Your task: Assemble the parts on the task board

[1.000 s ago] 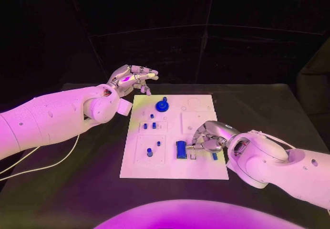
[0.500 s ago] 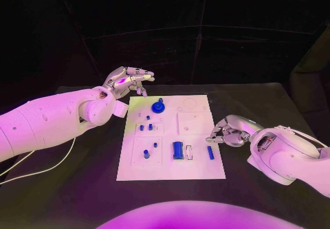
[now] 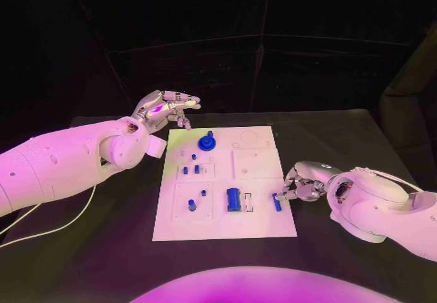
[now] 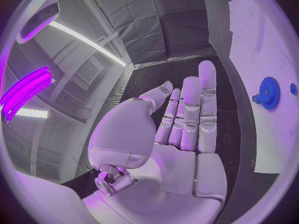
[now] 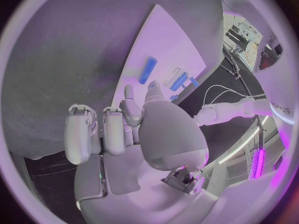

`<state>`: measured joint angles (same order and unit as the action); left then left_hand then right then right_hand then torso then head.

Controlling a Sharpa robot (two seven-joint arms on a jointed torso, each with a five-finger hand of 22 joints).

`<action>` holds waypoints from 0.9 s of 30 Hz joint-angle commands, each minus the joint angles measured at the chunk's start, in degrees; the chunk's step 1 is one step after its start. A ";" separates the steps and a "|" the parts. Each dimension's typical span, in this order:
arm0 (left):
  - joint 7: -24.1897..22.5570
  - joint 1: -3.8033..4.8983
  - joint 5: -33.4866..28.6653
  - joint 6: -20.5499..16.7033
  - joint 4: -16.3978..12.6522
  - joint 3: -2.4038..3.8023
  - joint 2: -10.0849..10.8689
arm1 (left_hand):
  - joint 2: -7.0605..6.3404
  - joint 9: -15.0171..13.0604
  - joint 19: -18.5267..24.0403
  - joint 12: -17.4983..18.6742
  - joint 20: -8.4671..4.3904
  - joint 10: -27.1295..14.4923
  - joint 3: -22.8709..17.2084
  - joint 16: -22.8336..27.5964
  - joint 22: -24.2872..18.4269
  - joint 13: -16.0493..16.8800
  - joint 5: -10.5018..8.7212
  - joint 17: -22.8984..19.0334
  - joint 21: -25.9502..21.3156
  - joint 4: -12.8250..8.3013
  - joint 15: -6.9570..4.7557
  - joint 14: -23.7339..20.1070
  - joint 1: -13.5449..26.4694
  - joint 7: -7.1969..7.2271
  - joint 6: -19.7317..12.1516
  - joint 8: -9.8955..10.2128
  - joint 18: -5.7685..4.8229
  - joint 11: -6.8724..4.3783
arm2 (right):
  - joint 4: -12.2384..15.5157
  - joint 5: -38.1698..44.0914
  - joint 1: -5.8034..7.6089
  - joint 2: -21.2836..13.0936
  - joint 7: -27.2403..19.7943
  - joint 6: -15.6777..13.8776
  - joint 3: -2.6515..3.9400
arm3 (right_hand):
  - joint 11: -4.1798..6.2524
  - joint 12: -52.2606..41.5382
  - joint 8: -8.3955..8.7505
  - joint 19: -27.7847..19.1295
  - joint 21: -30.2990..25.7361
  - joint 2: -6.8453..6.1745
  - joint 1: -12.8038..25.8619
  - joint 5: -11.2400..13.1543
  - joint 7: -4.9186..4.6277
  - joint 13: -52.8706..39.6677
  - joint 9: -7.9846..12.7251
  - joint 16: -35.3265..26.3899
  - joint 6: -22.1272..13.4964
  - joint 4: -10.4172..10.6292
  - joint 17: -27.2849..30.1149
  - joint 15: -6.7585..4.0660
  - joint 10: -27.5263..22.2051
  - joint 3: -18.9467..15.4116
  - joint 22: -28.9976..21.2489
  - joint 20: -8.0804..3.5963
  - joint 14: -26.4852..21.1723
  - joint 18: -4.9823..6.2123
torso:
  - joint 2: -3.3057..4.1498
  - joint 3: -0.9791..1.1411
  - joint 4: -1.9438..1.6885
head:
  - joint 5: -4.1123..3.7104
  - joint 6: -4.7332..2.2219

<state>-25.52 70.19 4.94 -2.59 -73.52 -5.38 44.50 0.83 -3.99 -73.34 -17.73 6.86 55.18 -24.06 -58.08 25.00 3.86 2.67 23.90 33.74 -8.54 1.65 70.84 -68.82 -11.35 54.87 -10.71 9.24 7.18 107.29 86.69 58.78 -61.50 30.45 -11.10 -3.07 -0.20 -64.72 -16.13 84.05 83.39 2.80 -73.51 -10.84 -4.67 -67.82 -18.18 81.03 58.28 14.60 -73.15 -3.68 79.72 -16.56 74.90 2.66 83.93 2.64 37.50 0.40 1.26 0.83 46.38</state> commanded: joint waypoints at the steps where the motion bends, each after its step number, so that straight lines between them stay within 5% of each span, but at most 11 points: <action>1: -0.42 0.08 -0.23 0.33 -0.07 0.04 0.01 | 0.40 -0.09 0.06 -0.25 0.13 -0.26 0.39 -0.12 -0.05 0.08 0.13 -0.05 -0.39 0.02 -0.01 -0.22 -0.18 0.10 -0.39 -0.34 1.16 -0.05 | -0.19 2.30 -0.06 0.54 1.95 2.86 0.01 | -0.08 0.20 0.35 0.69 -0.30 -0.06 0.54 0.36 -0.13 0.11 0.06 -0.26 0.46 0.02 0.07 0.03 -0.44 -0.31 3.69 0.06 2.93 0.00 | 0.00 -0.02 -0.10 | -0.01 -0.08; 17: -0.37 0.00 -0.23 0.44 0.09 0.01 0.04 | 0.40 -0.09 0.06 -0.25 0.13 -0.26 0.39 -0.12 -0.05 0.08 0.13 -0.05 -0.39 0.02 -0.01 -0.22 -0.18 0.10 -0.39 -0.34 1.16 -0.05 | -1.05 4.03 -1.33 3.12 1.89 3.61 0.00 | 0.05 0.66 0.30 0.56 -0.50 -0.27 -0.27 -0.26 0.04 0.36 -0.02 -0.48 1.13 -0.28 0.33 -0.06 -0.66 -0.39 3.43 -0.01 2.87 0.06 | 0.09 -0.04 -0.06 | -0.08 0.13; 27: -0.68 -0.02 -0.23 0.29 0.10 0.00 0.06 | 0.45 -0.09 0.04 -0.30 0.13 -0.30 0.45 -0.14 -0.08 0.07 0.13 -0.09 -0.42 0.05 -0.01 -0.23 -0.15 0.09 -0.42 -0.38 1.15 -0.03 | -1.88 8.76 -1.75 4.70 3.13 7.67 0.00 | 0.10 1.64 0.91 0.48 -0.68 -0.65 -5.15 -0.69 -0.02 0.83 0.07 -0.65 1.49 -3.48 0.33 -0.15 -1.05 0.25 3.30 -0.15 2.89 0.08 | 0.07 -0.05 -0.07 | 0.04 0.24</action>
<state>-25.54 70.11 4.94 -2.57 -73.38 -5.43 44.54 0.83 -3.99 -73.34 -17.73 6.86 55.18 -24.06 -58.08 24.97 3.86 2.67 23.90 33.50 -8.54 1.65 70.84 -68.82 -11.35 54.87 -10.71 9.24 7.17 105.84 92.53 57.61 -57.01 32.12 -7.94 -2.57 0.00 -63.23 -15.75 84.05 82.92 2.14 -78.20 -11.35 -4.69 -67.05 -18.49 80.66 59.74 11.44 -72.87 -3.68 79.10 -16.37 74.90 2.66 83.93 2.65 37.58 0.32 1.16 0.77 46.56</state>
